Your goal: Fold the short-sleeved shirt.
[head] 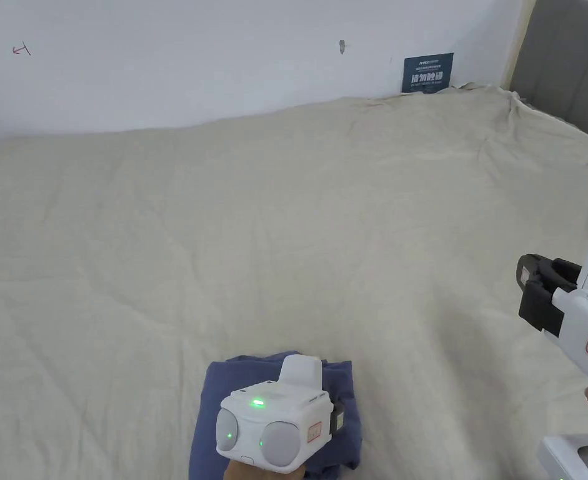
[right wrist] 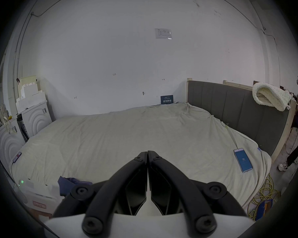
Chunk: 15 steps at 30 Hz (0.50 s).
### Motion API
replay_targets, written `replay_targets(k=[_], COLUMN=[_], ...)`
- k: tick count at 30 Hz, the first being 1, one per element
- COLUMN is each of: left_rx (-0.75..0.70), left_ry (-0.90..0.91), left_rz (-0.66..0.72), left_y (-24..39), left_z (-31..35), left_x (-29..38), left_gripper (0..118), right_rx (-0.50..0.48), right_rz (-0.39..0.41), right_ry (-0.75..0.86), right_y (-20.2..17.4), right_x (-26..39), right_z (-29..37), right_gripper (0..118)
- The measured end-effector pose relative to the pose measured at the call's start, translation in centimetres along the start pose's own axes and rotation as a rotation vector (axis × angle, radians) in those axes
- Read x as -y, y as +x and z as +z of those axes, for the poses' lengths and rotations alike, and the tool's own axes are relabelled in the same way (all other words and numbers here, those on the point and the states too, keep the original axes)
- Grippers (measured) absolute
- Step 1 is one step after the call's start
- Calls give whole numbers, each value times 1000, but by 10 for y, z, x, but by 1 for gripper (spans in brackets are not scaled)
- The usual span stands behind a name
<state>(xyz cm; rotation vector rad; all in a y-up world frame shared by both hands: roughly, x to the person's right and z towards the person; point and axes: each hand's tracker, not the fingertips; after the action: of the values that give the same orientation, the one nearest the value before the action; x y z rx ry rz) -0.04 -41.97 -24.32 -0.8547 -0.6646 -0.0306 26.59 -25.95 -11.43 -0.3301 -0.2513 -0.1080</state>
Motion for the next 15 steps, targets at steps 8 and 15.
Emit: replay_targets(k=[8, 15], left_rx=[-2, -146], left_ry=[263, 494], left_rz=[-18, -44], left_y=[-12, -48], left_z=[75, 139], left_x=[-51, -74], left_gripper=[0, 0], right_rx=[-8, -16], right_rz=[18, 56], right_ry=[86, 164], right_y=[-24, -51], right_x=[-14, -27], right_z=[12, 16], right_gripper=[0, 0])
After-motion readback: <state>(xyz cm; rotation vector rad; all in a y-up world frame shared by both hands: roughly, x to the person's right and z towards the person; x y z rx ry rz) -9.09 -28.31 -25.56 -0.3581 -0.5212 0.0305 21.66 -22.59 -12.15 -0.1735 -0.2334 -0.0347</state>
